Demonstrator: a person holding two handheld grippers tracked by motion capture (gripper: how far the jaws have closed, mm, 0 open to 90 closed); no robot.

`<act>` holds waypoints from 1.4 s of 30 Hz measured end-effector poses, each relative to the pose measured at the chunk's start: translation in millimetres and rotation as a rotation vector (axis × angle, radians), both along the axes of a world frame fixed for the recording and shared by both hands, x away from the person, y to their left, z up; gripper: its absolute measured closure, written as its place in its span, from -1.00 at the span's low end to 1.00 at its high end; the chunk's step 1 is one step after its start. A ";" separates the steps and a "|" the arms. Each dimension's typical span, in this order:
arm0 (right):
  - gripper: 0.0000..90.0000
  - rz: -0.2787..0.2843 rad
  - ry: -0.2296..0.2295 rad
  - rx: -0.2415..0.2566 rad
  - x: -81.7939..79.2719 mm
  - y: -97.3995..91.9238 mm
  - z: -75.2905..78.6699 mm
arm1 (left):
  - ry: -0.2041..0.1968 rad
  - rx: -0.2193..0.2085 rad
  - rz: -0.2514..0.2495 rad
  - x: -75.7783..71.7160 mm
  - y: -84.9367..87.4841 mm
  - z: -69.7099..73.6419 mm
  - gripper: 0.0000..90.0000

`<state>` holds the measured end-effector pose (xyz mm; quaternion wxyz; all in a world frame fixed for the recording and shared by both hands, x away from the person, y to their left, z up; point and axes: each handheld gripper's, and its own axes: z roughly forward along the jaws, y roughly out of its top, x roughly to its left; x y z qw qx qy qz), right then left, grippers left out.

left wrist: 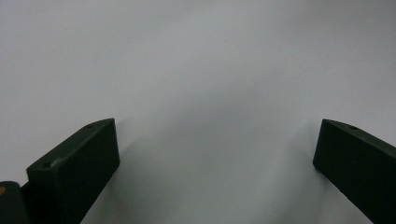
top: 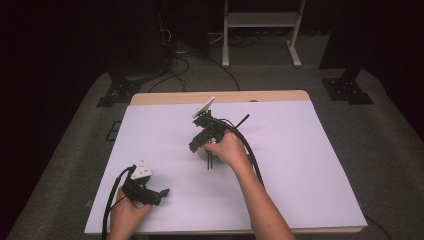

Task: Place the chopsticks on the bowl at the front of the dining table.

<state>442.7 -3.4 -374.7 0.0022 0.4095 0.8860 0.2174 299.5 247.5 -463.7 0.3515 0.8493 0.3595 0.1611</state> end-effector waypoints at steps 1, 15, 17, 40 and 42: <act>-1.00 0.001 -0.001 0.001 -0.1 0.1 0.0 | 0.000 0.000 0.000 0.0 0.0 0.0 -1.00; -1.00 -0.002 -0.001 -0.003 -2.7 -4.4 3.1 | -0.001 -0.003 0.002 0.0 -0.2 -0.1 -1.00; -1.00 -0.003 -0.001 0.003 -7.1 -7.0 5.0 | -0.001 -0.003 0.001 0.0 -0.1 -0.1 -1.00; -1.00 -0.070 -0.065 -0.011 -59.5 -74.2 10.1 | -0.001 -0.001 0.001 0.0 -0.2 -0.2 -1.00; -1.00 -0.080 -0.059 -0.015 -59.4 -78.2 5.7 | -0.002 -0.003 0.002 0.0 -0.3 -0.2 -1.00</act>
